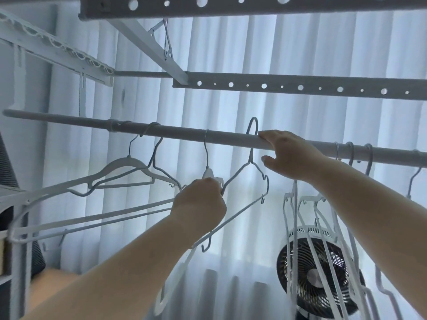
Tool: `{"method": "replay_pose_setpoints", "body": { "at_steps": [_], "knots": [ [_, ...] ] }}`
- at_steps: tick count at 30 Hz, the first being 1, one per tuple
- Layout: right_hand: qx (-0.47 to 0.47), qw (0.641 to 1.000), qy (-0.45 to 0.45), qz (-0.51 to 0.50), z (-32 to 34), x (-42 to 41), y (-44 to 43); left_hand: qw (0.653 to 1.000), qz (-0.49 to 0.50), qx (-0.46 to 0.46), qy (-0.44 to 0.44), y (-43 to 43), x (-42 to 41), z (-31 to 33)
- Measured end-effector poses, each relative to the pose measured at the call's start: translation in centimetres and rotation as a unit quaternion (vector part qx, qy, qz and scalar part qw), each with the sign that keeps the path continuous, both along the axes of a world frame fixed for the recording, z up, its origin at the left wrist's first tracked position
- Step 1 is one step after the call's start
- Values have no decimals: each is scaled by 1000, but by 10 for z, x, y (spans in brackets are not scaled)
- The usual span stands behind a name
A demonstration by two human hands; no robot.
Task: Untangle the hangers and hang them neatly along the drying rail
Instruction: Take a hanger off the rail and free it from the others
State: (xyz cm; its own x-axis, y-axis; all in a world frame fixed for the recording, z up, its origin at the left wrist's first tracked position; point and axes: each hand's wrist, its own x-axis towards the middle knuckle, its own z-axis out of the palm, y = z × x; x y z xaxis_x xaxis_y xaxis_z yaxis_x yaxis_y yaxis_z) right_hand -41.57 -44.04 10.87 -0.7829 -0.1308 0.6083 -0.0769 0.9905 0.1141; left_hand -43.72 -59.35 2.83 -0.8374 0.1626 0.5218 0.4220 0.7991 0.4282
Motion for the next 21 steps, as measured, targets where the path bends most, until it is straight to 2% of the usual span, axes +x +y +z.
{"method": "replay_pose_setpoints", "body": {
  "at_steps": [3,7,10,12,14,18,21],
  "knots": [
    [10,1000,-1,2,0,0,1,1000,3,11,-26,2,-7,-2],
    [2,1000,13,19,-5,1,0,998,1,-25,-63,1,-2,-16],
    [16,993,79,82,-18,4,0,997,-13,-19,-76,-13,14,-35],
    [19,984,111,137,-29,7,-4,997,-21,25,-73,-31,28,-49],
    [18,986,67,151,-38,7,-9,993,-25,89,-77,-51,42,-61],
    [25,988,-121,94,-44,12,-25,986,-36,145,-80,-81,69,-80],
    [5,987,-101,126,-46,26,-44,981,-54,163,-85,-99,86,-91]
  ]
}}
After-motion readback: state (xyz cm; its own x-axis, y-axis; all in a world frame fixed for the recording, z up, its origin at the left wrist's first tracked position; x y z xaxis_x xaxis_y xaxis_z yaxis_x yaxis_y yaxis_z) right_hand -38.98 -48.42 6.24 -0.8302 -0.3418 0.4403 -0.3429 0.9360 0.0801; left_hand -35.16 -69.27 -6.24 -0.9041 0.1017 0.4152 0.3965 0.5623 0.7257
